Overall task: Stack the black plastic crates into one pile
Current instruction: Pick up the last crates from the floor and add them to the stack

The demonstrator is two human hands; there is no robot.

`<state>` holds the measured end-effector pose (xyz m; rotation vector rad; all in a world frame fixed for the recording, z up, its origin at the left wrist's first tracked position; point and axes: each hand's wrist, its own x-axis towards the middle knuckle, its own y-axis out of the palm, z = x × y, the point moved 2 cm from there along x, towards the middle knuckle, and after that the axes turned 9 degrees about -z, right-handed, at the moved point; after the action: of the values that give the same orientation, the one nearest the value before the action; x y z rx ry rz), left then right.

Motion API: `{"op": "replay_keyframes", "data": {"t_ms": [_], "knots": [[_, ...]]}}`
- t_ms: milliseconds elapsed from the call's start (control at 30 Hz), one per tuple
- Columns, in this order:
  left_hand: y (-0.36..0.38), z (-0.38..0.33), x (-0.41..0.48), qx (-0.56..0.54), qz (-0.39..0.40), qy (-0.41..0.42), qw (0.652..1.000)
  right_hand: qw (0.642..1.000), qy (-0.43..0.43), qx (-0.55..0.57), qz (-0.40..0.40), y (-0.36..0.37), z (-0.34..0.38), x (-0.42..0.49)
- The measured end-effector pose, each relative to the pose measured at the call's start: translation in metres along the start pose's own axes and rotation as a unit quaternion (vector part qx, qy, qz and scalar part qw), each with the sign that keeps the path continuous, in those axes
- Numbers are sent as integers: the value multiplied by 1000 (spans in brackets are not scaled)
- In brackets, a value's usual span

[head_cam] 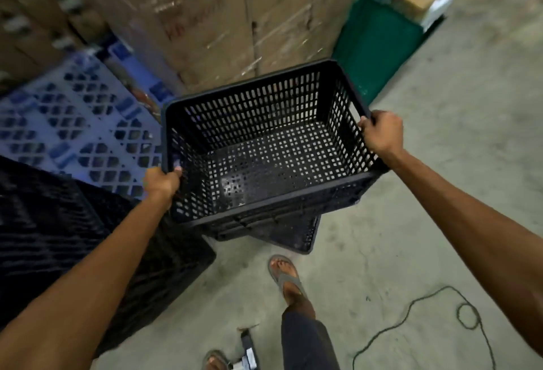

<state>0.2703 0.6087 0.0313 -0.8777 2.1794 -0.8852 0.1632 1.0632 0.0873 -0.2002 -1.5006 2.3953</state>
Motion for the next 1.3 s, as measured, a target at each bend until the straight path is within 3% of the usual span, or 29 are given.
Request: {"op": "replay_keyframes", "data": {"t_ms": [167, 367, 533, 633, 800, 967, 1100, 1300], "knots": [[-111, -90, -28, -44, -16, 97, 994, 995, -17, 45, -88, -134, 64, -13], [-302, -175, -79, -111, -97, 225, 963, 967, -60, 117, -220, -307, 158, -69], [-448, -179, -109, -126, -183, 312, 924, 931, -92, 225, -274, -387, 231, -130], [-538, -143, -119, -115, -245, 304, 913, 910, -113, 294, -270, -399, 285, -172], [-652, -44, -128, -91, -330, 261, 902, 892, -168, 369, -199, -363, 377, -234], [-720, 60, -138, -50, -385, 198, 900, 888, -214, 395, -98, -312, 458, -287], [-747, 124, -137, -28, -382, 140, 913, 890, -222, 398, -23, -273, 504, -315], [-771, 175, -121, 73, -299, 44, 950, 899, -237, 352, 113, -246, 556, -334]]}}
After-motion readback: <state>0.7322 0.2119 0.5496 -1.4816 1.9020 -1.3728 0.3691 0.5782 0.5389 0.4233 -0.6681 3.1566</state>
